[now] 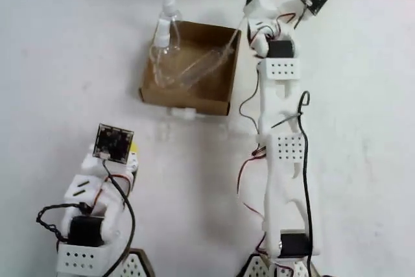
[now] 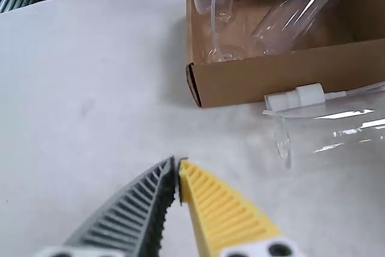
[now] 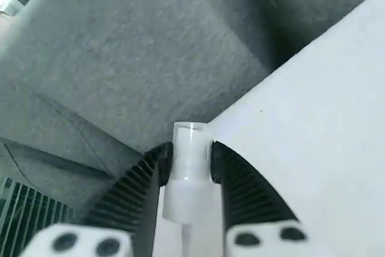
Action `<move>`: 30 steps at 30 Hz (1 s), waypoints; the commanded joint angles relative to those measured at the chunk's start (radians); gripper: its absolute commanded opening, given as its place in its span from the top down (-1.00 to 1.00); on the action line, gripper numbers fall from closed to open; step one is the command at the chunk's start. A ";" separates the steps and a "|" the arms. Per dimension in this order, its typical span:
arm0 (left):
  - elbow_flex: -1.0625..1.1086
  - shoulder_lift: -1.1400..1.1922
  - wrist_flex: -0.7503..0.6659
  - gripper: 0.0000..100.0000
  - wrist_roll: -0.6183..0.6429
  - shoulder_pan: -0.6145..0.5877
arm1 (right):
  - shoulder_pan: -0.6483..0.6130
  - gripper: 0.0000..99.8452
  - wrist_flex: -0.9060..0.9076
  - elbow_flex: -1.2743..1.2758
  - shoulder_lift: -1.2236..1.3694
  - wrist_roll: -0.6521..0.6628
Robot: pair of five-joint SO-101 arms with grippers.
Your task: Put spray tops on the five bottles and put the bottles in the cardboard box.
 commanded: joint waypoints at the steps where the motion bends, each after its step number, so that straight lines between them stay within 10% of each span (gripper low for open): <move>1: -0.003 -0.008 -0.017 0.95 -0.011 -0.010 | 0.044 0.97 0.007 -0.055 -0.130 0.009; 18: -0.003 -0.008 -0.012 0.95 -0.011 -0.010 | 0.193 0.97 0.435 -0.055 -0.475 0.017; 30: -0.003 -0.008 -0.009 0.94 -0.089 -0.005 | 0.343 0.97 0.972 -0.028 -0.684 0.316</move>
